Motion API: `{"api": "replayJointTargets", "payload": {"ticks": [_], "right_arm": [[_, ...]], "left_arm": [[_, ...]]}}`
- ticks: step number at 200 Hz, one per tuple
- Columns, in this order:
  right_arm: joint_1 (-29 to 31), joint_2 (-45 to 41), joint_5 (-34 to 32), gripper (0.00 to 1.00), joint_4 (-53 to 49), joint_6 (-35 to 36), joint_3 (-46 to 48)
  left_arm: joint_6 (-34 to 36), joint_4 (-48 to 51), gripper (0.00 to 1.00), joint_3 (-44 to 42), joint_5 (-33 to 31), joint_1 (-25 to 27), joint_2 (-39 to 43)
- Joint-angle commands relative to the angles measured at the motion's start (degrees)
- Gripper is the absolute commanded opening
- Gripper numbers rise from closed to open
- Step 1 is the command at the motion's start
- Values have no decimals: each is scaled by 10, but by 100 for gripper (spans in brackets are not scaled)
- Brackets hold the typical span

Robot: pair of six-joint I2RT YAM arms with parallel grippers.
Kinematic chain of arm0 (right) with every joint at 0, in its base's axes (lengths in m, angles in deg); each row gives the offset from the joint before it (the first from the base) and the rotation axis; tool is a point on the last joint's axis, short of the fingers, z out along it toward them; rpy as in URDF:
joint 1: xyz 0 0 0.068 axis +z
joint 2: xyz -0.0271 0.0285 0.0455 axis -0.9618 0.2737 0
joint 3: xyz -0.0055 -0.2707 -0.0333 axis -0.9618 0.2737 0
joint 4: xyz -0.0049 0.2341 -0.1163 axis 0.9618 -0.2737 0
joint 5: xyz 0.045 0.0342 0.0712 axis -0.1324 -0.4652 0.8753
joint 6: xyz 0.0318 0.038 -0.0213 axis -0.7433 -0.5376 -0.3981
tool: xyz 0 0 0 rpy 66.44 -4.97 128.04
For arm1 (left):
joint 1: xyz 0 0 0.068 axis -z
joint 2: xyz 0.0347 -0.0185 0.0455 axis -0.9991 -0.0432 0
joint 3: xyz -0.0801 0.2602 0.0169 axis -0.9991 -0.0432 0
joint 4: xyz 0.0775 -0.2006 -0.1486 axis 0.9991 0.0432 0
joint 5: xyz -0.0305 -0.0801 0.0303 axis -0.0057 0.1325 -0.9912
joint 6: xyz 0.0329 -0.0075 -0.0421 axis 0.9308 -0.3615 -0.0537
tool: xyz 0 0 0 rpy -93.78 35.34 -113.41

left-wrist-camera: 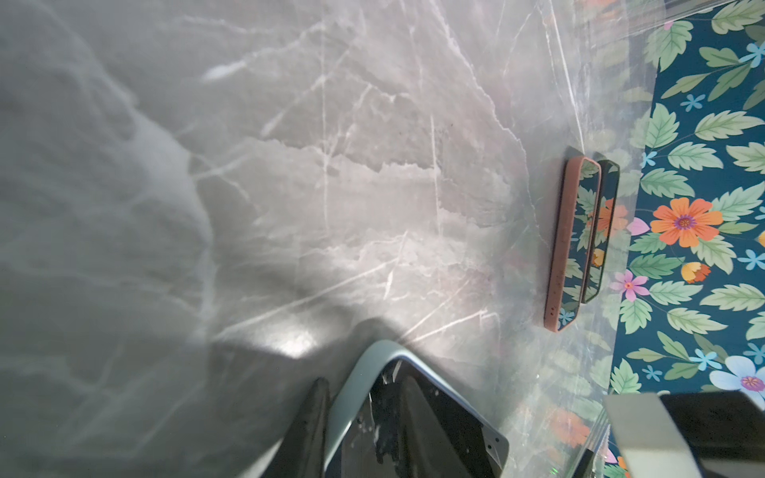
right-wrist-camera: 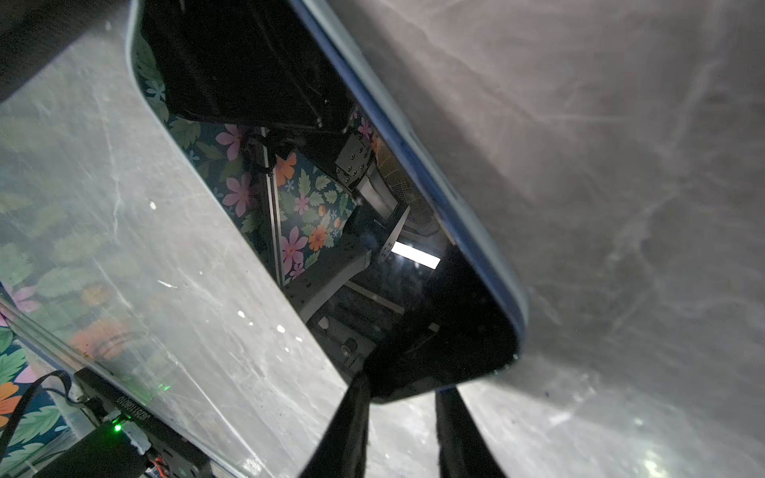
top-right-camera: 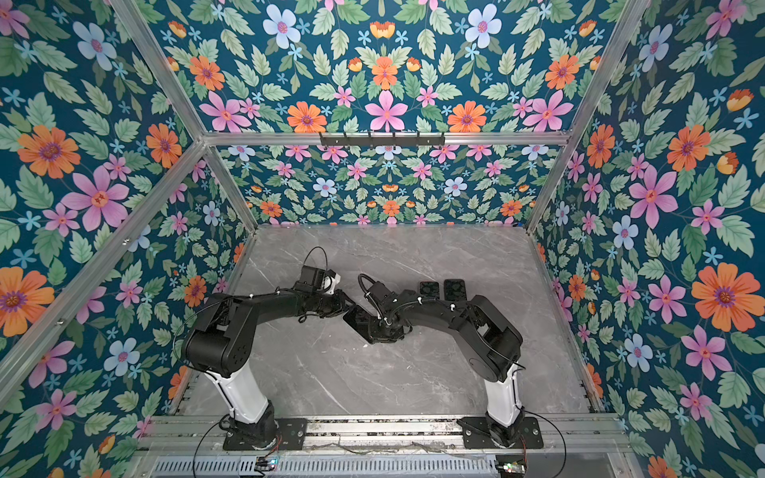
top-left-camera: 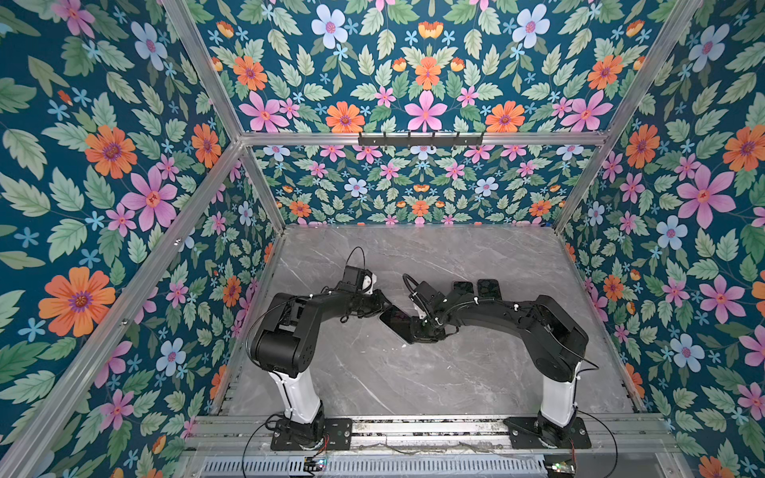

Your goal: Put the phone into the phone case

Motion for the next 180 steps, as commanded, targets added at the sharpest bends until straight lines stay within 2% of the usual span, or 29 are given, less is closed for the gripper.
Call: {"api": "replayJointTargets", "payload": {"ticks": [1,50,78,115,137,150,180], "right_arm": [[4,8,-3,27,75,6,-11],[6,20,-2,27,65,10,-30],[6,-22,-9,29,47,13,7],[6,-92,-22,33,31,38,57],[-4,-83,-29,38,7,81,37],[-13,-70,-30,41,2,106,23],[-50,-44,-13,51,0,150,-1]], "left_arm": [[-2,42,32,-5,34,4,2],[-4,39,32,-9,36,5,8],[2,61,32,-1,11,-1,14],[17,127,50,24,-58,-18,43],[20,155,58,14,-92,-22,79],[16,154,63,-5,-88,-22,101],[-21,124,64,-68,-45,-2,144]]}}
